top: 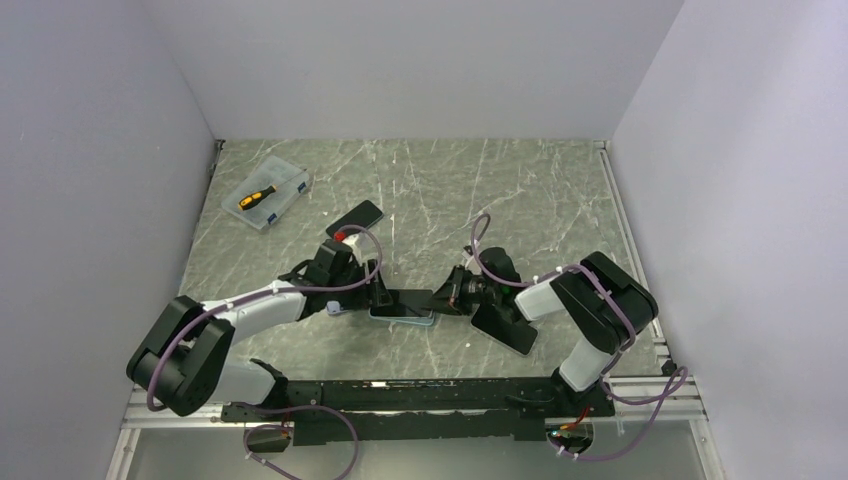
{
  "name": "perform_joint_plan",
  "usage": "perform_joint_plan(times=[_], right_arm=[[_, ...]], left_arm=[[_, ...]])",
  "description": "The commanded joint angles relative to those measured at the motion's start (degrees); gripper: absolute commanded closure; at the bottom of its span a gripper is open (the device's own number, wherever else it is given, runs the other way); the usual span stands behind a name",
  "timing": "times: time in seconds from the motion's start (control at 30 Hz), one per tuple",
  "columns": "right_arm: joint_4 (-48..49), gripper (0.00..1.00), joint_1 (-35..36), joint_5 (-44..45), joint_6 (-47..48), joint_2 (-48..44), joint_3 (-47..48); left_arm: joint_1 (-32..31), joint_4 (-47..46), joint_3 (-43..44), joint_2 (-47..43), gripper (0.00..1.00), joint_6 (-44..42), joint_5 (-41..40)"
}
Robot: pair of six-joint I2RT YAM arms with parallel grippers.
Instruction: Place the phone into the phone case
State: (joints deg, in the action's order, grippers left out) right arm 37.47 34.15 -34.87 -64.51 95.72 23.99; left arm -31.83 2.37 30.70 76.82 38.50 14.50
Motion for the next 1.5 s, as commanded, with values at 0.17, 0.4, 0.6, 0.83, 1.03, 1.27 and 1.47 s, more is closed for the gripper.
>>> perform_joint_plan(times=[0.17,0.4,0.6,0.83,1.03,1.27,1.47], right_arm=[[-13.66,1.00,2.49,7.08,6.85,3.91,3.38],[-19.90,1.00,2.50,9.35,11.24,2.99,4.23],[-27.18,1.00,2.50,11.89,16.22,0.33,5.21],[-30.17,1.00,2.41,11.85,17.96,-1.44,5.95],[-30.08,1.00,2.08,10.19,18.81,-0.07,6.52],[-30.36,0.95,1.92,10.17,19.33,3.25,8.23],[-33.45,0.78,1.88,13.07,20.38,1.86,9.13]], left_arm=[[-8.20,-6.23,-3.16,-2.35,0.32,6.14,4.14],[-11.74,-9.40,-5.54,-3.36,0.32,9.96,3.59],[-14.59,-10.31,-5.80,-5.28,0.32,12.11,3.74],[-18.38,-11.39,-4.17,-5.92,0.31,14.20,4.48],[-19.37,-13.75,-5.35,-6.12,0.31,15.87,5.52],[-19.34,-10.41,-3.89,-6.57,0.30,14.11,4.34],[-19.37,-9.57,-3.42,-6.88,0.29,13.89,3.87]])
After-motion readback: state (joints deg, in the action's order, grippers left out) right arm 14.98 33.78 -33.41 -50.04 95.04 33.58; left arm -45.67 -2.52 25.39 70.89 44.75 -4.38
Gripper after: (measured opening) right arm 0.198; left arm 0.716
